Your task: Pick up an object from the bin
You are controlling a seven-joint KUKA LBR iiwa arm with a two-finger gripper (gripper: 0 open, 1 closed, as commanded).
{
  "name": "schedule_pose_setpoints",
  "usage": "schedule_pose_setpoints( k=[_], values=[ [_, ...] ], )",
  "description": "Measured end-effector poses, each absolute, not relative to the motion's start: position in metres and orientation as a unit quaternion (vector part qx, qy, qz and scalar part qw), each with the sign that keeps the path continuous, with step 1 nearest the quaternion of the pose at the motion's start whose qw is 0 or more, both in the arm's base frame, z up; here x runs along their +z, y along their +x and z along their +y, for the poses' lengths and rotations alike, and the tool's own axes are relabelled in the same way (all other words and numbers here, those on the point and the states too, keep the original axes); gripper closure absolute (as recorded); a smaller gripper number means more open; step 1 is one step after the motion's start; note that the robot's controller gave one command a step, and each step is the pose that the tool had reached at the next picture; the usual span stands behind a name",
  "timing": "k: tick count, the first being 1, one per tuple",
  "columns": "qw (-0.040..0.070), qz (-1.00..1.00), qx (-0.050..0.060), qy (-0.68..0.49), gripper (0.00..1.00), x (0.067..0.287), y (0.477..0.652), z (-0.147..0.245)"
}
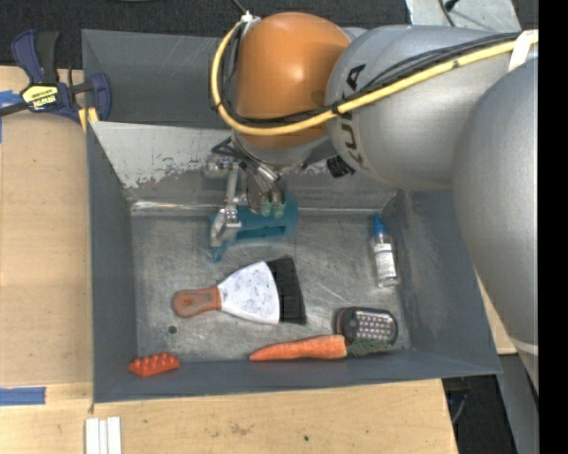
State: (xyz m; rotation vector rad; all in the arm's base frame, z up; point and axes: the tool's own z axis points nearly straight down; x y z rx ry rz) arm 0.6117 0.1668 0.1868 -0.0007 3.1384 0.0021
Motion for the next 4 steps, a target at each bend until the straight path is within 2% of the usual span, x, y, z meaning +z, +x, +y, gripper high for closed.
schedule_pose_setpoints(
  k=[1, 2, 3, 4],
  values=[
    [0.003, 0.998, 0.000, -0.071, 0.00, 0.121, 0.620, 0.122],
    [0.004, 0.998, 0.000, -0.057, 0.00, 0.127, 0.623, 0.088],
    [0.002, 0.999, 0.001, -0.038, 0.00, 0.146, 0.627, 0.098],
    [0.009, 0.999, 0.003, -0.052, 0.00, 0.078, 0.629, 0.083]
  ],
)
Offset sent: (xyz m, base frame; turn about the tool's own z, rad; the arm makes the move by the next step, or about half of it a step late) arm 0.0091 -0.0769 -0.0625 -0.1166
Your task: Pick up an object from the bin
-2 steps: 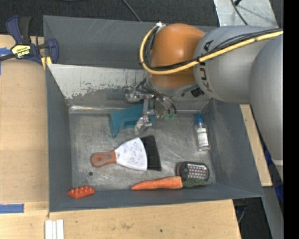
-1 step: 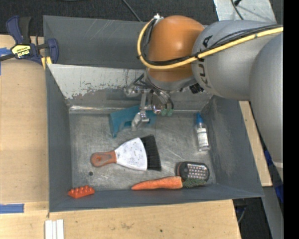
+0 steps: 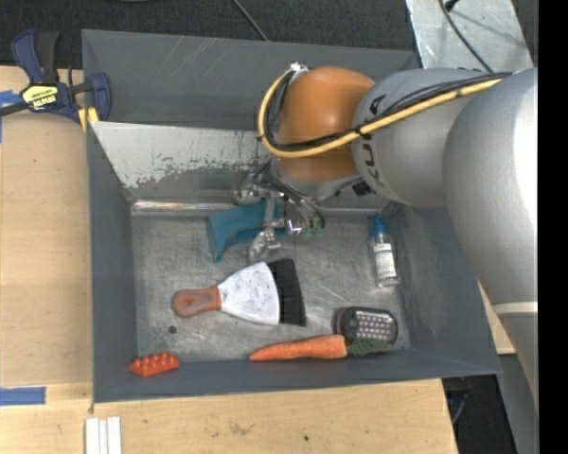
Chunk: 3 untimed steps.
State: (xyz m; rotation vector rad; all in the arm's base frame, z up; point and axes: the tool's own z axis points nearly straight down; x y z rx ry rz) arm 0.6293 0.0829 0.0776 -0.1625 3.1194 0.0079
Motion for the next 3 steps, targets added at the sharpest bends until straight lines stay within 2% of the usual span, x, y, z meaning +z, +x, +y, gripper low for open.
schedule_pose_setpoints(
  k=[1, 2, 3],
  values=[
    [0.010, 0.999, 0.003, -0.053, 1.00, 0.082, 0.631, 0.084],
    [0.010, 0.999, 0.003, -0.052, 1.00, 0.082, 0.631, 0.084],
    [0.003, 0.999, 0.000, -0.052, 1.00, 0.156, 0.632, 0.083]
  ],
)
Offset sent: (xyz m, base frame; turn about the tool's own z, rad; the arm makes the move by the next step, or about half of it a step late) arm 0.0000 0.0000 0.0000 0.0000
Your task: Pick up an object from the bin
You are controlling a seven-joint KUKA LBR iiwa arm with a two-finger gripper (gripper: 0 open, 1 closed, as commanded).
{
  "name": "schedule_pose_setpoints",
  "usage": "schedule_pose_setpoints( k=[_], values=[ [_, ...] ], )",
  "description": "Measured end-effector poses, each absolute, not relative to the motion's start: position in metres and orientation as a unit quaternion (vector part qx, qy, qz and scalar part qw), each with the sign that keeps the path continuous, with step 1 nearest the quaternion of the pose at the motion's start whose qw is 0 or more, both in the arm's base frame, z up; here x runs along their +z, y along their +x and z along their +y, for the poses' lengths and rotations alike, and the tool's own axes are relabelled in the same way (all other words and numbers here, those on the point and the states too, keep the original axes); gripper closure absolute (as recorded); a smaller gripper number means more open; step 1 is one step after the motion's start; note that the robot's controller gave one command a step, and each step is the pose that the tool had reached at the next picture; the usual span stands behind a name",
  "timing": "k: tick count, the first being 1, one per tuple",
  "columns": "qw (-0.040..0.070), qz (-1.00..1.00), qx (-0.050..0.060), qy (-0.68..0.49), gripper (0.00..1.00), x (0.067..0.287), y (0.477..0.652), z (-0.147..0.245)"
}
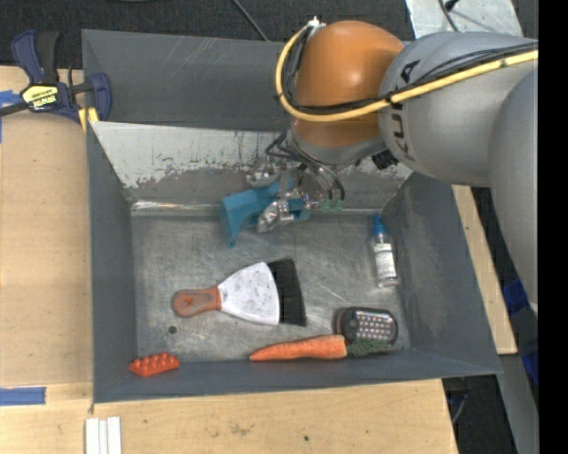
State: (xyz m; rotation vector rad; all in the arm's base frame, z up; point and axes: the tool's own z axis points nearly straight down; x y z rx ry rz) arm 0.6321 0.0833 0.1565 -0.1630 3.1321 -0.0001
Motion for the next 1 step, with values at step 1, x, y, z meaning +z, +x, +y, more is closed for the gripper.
schedule_pose_setpoints(
  k=[1],
  values=[
    [-0.005, 0.999, 0.000, -0.051, 1.00, 0.1021, 0.6280, 0.0827]
  ],
)
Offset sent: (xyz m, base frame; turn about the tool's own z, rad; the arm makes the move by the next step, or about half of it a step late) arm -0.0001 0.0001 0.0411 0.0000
